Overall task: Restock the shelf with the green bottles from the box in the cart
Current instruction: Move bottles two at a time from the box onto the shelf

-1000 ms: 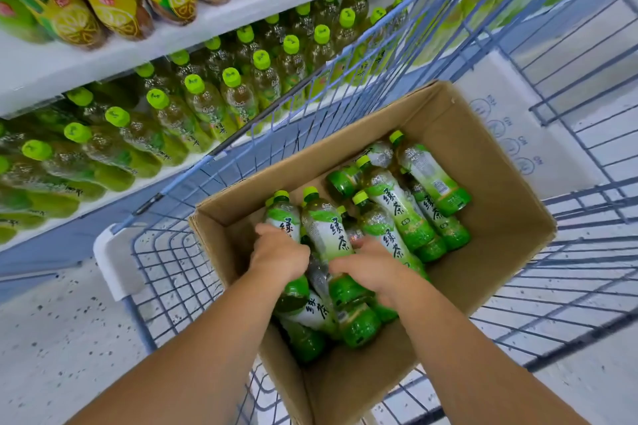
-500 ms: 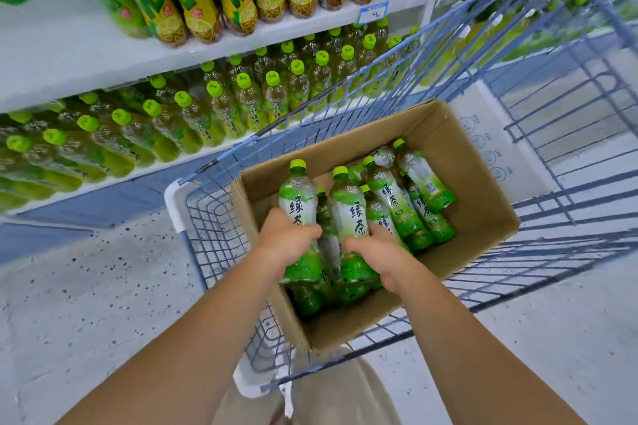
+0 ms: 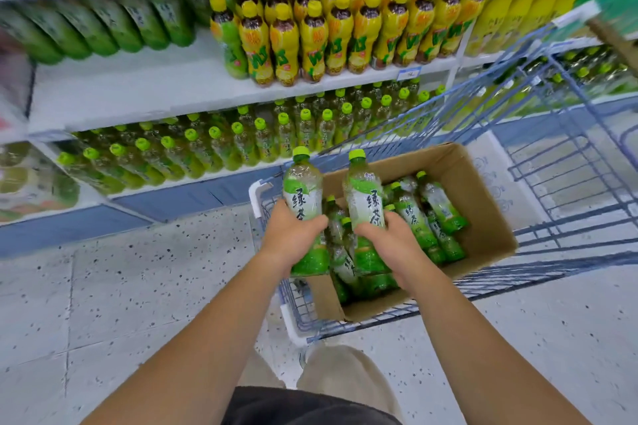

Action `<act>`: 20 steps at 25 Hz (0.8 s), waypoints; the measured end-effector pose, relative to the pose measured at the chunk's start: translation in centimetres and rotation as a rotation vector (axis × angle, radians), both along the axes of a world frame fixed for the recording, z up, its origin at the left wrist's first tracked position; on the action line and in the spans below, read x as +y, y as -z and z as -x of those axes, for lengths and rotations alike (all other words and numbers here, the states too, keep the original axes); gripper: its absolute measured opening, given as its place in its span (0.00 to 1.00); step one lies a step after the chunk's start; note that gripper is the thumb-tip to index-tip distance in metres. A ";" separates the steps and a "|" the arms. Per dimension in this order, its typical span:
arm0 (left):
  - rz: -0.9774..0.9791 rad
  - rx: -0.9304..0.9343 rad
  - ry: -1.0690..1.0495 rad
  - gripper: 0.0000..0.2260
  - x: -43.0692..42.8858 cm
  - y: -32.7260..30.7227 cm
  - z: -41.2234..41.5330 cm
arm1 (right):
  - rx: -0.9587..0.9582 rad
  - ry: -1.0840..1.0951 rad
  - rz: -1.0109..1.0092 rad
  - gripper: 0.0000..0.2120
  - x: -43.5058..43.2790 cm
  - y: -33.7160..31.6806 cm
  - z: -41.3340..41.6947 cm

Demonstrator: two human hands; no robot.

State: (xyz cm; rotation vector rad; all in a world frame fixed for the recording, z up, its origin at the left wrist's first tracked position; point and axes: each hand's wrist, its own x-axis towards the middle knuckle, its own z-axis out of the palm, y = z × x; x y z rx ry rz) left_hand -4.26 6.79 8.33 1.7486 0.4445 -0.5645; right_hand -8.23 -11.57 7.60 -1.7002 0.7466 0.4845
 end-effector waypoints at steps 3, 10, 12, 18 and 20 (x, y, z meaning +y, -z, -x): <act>0.022 -0.046 -0.044 0.16 3.1 -1.7 -0.5 | -0.063 0.025 0.011 0.10 2.8 -2.9 -0.9; 0.061 -0.139 -0.112 0.13 13.3 -5.3 -2.0 | -0.192 -0.031 0.050 0.15 12.4 -7.1 -3.5; 0.052 -0.193 -0.104 0.11 17.4 -6.0 -2.7 | -0.219 -0.032 0.063 0.13 16.2 -7.8 -4.5; -0.083 -0.310 -0.074 0.12 29.2 -7.6 -6.3 | -0.271 -0.053 0.077 0.12 27.1 -8.6 -8.6; -0.135 -0.358 -0.075 0.14 32.4 -8.0 -8.1 | -0.301 -0.061 0.056 0.11 30.2 -8.8 -10.4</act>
